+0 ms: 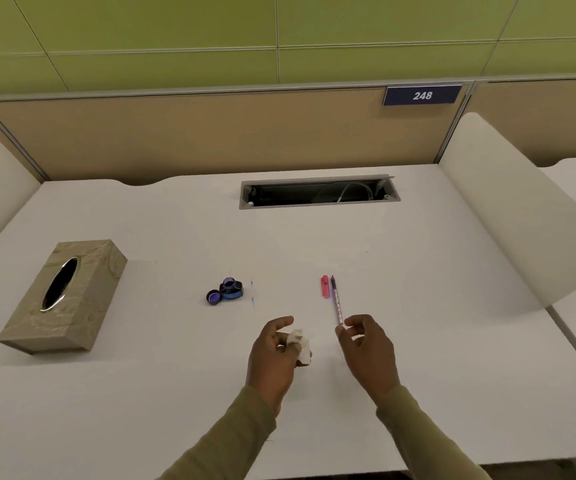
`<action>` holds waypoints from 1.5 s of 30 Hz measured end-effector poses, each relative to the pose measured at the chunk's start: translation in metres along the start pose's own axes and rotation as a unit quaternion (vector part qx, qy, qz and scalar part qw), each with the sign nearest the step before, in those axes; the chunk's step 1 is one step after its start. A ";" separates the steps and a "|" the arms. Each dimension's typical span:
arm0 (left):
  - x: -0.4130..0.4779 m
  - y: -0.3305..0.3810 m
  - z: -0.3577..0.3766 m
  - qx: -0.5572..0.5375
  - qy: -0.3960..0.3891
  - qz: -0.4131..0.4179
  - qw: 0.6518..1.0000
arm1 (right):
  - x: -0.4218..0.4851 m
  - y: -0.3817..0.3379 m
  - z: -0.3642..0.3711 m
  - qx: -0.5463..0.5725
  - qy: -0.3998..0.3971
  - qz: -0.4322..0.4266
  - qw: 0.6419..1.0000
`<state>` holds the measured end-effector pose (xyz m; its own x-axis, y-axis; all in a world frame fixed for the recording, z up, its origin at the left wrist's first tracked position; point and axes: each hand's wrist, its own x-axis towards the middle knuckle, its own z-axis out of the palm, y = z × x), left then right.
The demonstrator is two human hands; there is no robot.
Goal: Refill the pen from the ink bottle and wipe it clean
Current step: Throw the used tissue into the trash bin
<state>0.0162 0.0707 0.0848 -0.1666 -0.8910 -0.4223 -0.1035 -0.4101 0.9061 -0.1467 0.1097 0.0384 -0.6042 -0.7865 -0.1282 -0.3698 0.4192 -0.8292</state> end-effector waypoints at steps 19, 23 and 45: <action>-0.080 -0.045 -0.043 0.195 -0.027 0.244 0.950 | -0.172 -0.052 0.000 0.304 -0.083 0.162 0.935; -0.097 -0.055 -0.037 0.195 -0.073 0.275 0.939 | -0.192 -0.037 -0.007 0.324 -0.034 0.156 0.932; -0.205 -0.105 0.078 0.286 -0.226 0.308 0.879 | -0.273 0.079 -0.136 0.220 0.037 0.104 0.969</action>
<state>-0.0153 0.3117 0.0748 -0.7230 -0.6882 0.0606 -0.3108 0.4024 0.8611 -0.1066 0.4188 0.0819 -0.6879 -0.6648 -0.2913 0.0918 0.3184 -0.9435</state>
